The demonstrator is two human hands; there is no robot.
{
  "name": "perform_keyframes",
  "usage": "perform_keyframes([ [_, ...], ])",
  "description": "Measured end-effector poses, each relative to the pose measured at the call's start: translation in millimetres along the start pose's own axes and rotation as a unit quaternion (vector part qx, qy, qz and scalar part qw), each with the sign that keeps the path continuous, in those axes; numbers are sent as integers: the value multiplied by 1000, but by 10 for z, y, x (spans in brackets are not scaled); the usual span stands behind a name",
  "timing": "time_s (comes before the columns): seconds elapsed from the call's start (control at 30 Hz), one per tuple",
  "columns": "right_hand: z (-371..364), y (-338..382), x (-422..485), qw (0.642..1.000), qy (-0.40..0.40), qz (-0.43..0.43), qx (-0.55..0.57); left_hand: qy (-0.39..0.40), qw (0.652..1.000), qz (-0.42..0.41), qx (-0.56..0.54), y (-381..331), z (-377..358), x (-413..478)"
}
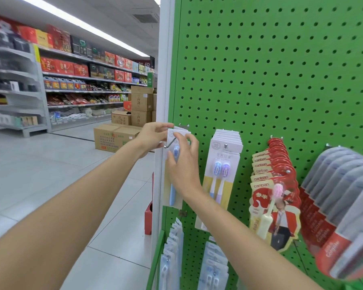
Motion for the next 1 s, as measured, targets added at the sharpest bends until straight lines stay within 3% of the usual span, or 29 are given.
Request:
perform_keyframes([
  [0.43,2,9,125,1000,6,-3,23,14,994,42,-100,80,-13,86],
  [1.0,4,-17,146,1000,4,-7,7,-113,981,39,-155,187,190,46],
])
Point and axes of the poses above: each hand's wrist, its own x-axis towards the middle knuckle, its own z-axis out of the back of the hand, y = z × x, the point moved 8 cm from there along x, towards the middle knuckle, and after that the axes turned 10 degrees about -z, right-handed, at the moved point
